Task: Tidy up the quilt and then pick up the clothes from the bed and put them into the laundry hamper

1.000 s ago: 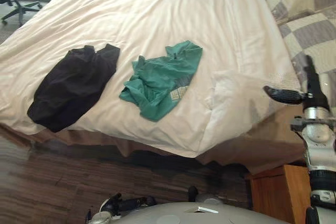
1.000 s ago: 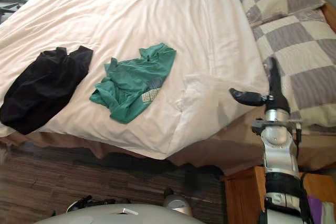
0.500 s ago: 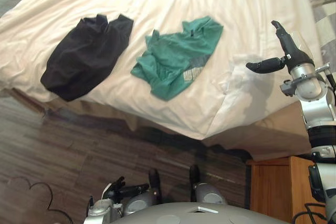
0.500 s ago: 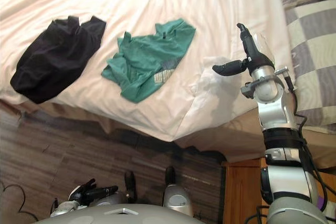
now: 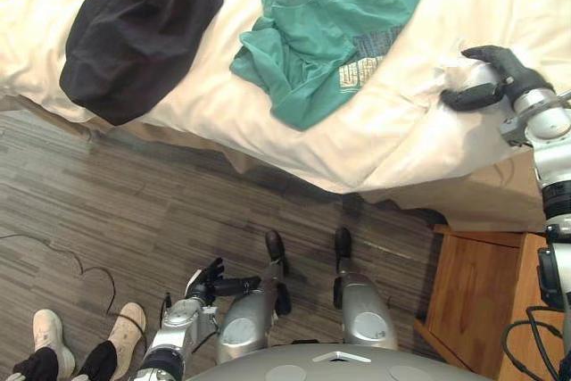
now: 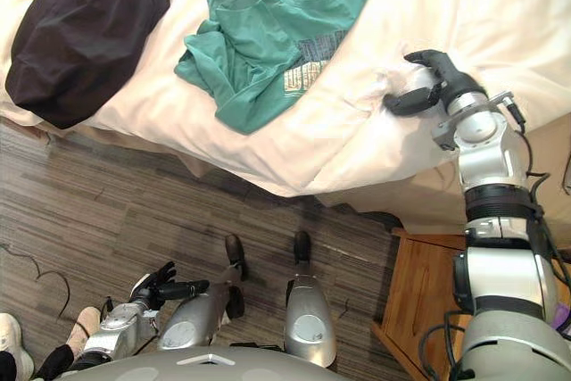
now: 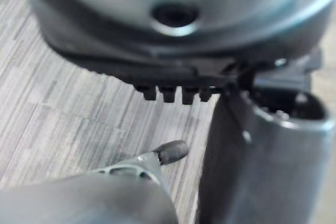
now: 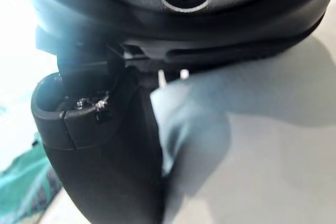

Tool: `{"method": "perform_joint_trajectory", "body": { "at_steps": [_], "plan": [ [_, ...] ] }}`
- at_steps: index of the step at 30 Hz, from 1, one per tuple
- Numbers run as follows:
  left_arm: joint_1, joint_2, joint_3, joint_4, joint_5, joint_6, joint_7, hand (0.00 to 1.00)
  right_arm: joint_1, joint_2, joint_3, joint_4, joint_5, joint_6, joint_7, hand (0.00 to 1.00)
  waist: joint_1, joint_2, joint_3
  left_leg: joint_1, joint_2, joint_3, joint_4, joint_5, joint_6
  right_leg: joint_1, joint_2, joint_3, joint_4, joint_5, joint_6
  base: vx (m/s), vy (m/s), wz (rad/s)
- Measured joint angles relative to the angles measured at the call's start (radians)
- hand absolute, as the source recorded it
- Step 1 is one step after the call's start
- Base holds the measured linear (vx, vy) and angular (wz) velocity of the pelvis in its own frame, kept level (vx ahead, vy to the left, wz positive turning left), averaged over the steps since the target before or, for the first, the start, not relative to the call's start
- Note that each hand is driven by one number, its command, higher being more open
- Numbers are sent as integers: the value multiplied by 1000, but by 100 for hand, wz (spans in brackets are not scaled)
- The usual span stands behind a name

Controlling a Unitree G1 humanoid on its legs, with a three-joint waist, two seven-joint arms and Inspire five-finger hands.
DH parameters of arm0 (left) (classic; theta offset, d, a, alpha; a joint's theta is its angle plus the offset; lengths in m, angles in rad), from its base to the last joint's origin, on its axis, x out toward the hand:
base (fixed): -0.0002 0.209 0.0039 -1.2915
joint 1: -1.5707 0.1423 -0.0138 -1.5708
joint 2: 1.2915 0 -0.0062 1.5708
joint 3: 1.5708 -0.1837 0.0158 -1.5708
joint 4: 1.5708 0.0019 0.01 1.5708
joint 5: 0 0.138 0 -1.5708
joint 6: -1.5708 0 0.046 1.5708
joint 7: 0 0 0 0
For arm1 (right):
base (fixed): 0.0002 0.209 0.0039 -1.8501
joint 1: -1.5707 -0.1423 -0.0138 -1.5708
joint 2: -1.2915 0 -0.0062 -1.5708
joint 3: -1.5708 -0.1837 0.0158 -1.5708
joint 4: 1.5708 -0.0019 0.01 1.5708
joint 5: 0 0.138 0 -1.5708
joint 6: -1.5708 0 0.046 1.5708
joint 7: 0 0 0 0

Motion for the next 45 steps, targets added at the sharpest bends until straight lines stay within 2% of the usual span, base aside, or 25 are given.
{"method": "perform_joint_trajectory", "body": {
  "at_steps": [7,9,12,13,16,19,20,22,23,25,28,30,32,33,35,36,39,41,43,44,45],
  "plan": [
    [3,8,-6,2,0,-11,-2,100,16,0,-10,33,44,-5,-29,0,21,-6,4,6,0,-8,-3,9,-6,16,5,-14,-7,-9,-11,0,2,6],
    [5,7,0,2,5,-9,-5,100,104,21,-58,-46,81,-5,-48,0,20,-10,4,17,3,4,-3,6,-10,25,7,-5,-13,-16,-19,-13,-13,-13],
    [15,7,19,2,13,7,-6,100,284,105,-164,-200,137,1,-80,0,11,-30,-3,52,10,38,-3,-13,-13,48,12,23,-19,-21,-11,29,-15,-32],
    [23,7,28,3,14,9,-6,100,365,148,-203,-258,162,4,-92,100,5,-45,-12,67,13,53,-3,-22,-16,58,12,37,-24,-21,-8,71,-12,-38],
    [53,13,45,6,17,12,-13,100,541,259,-286,-353,212,8,-130,100,-25,-84,-46,106,18,72,-3,-44,-30,91,14,49,-30,-23,-1,106,-11,-22],
    [81,12,69,14,53,12,-17,100,673,386,-391,-395,306,-6,-220,100,-48,-107,-97,149,19,104,-3,-65,-39,123,15,70,-32,-37,5,153,-6,-25],
    [92,5,78,26,55,11,-14,100,739,470,-450,-410,326,-28,-311,100,-64,-107,-136,170,19,127,-3,-76,-40,138,15,80,-33,-41,7,139,7,-27],
    [97,-4,82,32,56,10,-13,100,774,530,-482,-409,333,-45,-371,100,-75,-106,-151,188,19,150,-3,-82,-47,152,16,84,-34,-41,7,87,9,-25],
    [106,-7,84,38,56,9,-8,100,828,615,-518,-400,374,-67,-451,100,-86,-103,-181,205,19,179,-2,-85,-50,160,17,97,-33,-41,7,37,4,-26],
    [108,-17,85,42,56,8,-4,100,852,657,-531,-385,413,-83,-499,100,-100,-98,-186,222,20,187,-3,-89,-49,175,18,97,-33,-42,6,16,-15,-20],
    [108,-41,104,64,56,7,-1,100,874,717,-587,-313,538,-134,-581,100,-105,-76,-216,248,22,211,-3,-103,-48,189,24,109,-32,-48,-1,-40,-43,-22],
    [110,-49,114,73,55,6,-2,100,874,733,-633,-258,613,-135,-640,100,-103,-69,-225,261,25,218,-4,-107,-47,196,28,114,-29,-56,-6,-80,-62,-10],
    [110,-56,125,94,50,5,-1,100,877,749,-731,-199,719,-138,-686,100,-106,-60,-233,264,30,225,-4,-112,-50,197,33,118,-27,-65,-7,-84,-66,-8],
    [113,-62,141,108,49,5,0,100,879,746,-799,-172,813,-148,-725,100,-115,-59,-237,263,30,230,-4,-112,-50,194,34,122,-27,-68,-8,-51,-45,-8],
    [125,-69,153,127,46,6,0,100,879,743,-911,-166,898,-186,-781,100,-133,-43,-250,263,30,236,-4,-112,-50,194,34,125,-28,-69,-7,-43,-37,-11],
    [131,-70,155,141,43,7,0,100,892,731,-974,-166,909,-217,-819,100,-140,-38,-257,266,30,242,-4,-114,-49,195,33,128,-28,-70,-5,-29,-26,-15],
    [157,-69,183,148,41,7,-2,100,898,681,-1084,-197,903,-278,-876,100,-154,-47,-263,274,30,254,-4,-119,-47,198,33,137,-29,-69,-4,-15,-14,-15],
    [173,-66,199,154,42,8,-2,100,909,638,-1128,-267,871,-315,-870,100,-155,-60,-274,276,27,259,-4,-124,-45,197,32,146,-29,-70,-1,-3,-7,-13],
    [189,-57,201,160,42,9,-4,100,911,578,-1126,-315,788,-317,-841,100,-155,-74,-287,276,23,259,-4,-129,-43,196,28,148,-29,-71,2,5,0,-2],
    [198,-54,199,161,42,9,-6,100,905,544,-1119,-343,769,-317,-807,0,-155,-79,-297,275,18,256,-4,-133,-40,196,23,147,-29,-73,6,0,0,0],
    [204,-53,198,161,42,10,-6,100,898,524,-1110,-354,760,-317,-782,0,-155,-80,-302,276,16,255,-4,-135,-40,196,20,146,-29,-74,7,33,14,3]
  ]
}}
